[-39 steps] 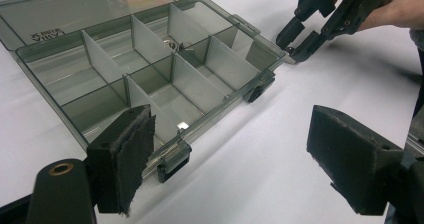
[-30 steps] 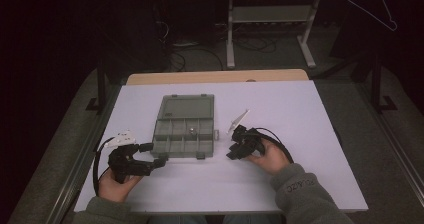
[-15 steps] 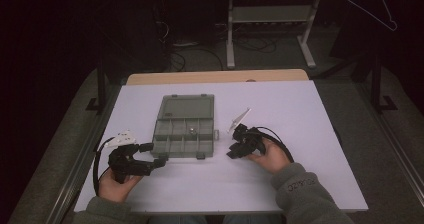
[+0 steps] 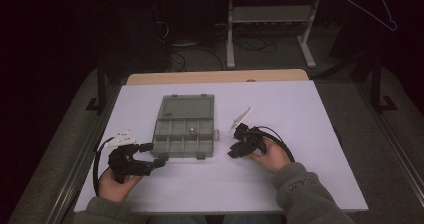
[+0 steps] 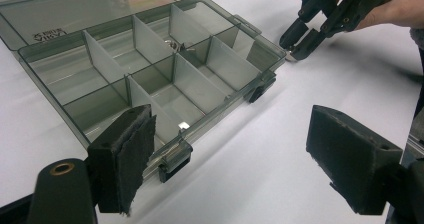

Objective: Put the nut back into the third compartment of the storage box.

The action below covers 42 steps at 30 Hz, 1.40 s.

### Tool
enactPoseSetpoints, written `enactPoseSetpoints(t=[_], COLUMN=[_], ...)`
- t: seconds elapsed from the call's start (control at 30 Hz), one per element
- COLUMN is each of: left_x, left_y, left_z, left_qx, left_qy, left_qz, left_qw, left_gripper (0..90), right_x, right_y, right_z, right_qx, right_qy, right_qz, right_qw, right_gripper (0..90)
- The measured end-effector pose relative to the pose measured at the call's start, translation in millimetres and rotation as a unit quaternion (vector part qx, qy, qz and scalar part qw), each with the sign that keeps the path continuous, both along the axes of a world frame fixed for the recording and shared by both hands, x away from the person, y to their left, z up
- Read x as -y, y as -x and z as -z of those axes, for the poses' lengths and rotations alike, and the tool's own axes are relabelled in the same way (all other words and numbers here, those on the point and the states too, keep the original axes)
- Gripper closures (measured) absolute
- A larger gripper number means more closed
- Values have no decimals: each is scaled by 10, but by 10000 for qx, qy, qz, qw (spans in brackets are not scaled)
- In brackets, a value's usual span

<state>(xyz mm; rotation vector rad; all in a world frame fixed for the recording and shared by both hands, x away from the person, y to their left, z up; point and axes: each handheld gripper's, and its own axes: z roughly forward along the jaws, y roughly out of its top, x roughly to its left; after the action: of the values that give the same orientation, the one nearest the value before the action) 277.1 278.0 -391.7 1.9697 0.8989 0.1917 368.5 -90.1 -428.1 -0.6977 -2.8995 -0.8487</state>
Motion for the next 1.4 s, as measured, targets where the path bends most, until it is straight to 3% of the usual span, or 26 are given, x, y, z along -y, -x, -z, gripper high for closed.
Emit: enactPoseSetpoints(t=[0.37,0.63,0.9,1.07,1.4], left_x=[5,14,11,3,12], left_y=[0,1,-5,-8,-5], left_z=[3,5,4,0,3], left_qx=[-15,-19,-2,5,-26], left_qy=[-9,10,10,-34,32], left_qz=[-1,-2,14,41,-5], left_qw=[10000,10000,10000,10000,10000], left_gripper=[185,185,185,186,186], right_x=[14,-99,-391,-684,-1112], right_y=[-29,-147,-382,-499,-685], right_z=[-107,-364,-636,-723,-687], right_qx=[87,251,414,431,358], right_qy=[-107,-216,-453,-438,-246], right_qz=[17,-51,-135,-294,-389], right_qw=[9999,9994,9980,9977,9983], right_gripper=[696,696,696,696,696])
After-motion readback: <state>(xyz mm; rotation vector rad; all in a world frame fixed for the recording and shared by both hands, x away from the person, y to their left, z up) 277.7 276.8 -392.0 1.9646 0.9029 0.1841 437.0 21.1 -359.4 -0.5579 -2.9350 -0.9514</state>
